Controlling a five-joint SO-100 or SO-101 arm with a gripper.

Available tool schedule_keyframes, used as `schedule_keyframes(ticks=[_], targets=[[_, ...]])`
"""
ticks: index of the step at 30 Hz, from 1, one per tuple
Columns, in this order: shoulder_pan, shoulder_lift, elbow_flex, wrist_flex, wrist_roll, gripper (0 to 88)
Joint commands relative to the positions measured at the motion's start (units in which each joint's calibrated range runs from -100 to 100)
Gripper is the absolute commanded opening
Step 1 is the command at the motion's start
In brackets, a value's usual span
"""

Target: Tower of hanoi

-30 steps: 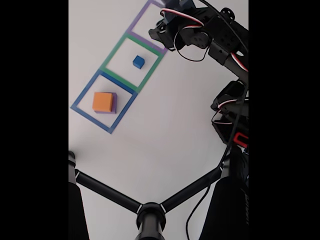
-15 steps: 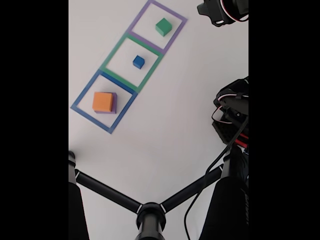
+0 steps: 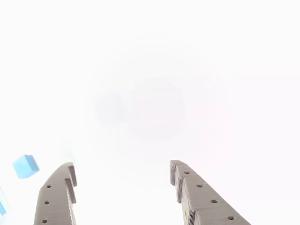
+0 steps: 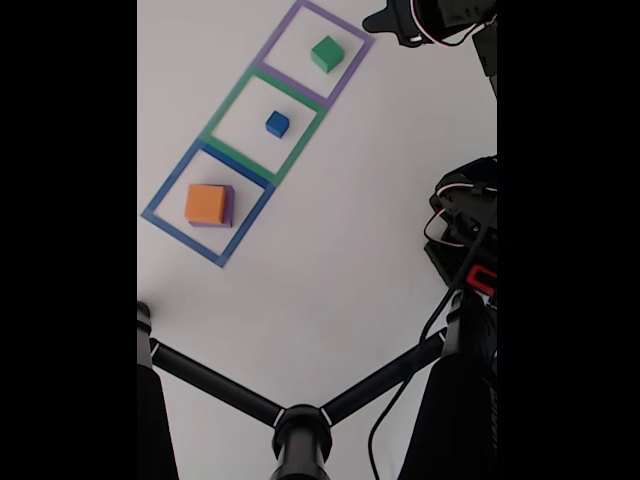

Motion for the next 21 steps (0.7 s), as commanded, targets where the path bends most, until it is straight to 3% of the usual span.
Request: schedule_keyframes(ticks=[1,11,21], targets=[[0.4,-1.6,5.6,-9.1,0.0,26.1],[-0.6,-0.8,22.0,-30.8,0.0,30.7],[-2.2,8.5,39.5,-64.5,0.0,31.3]])
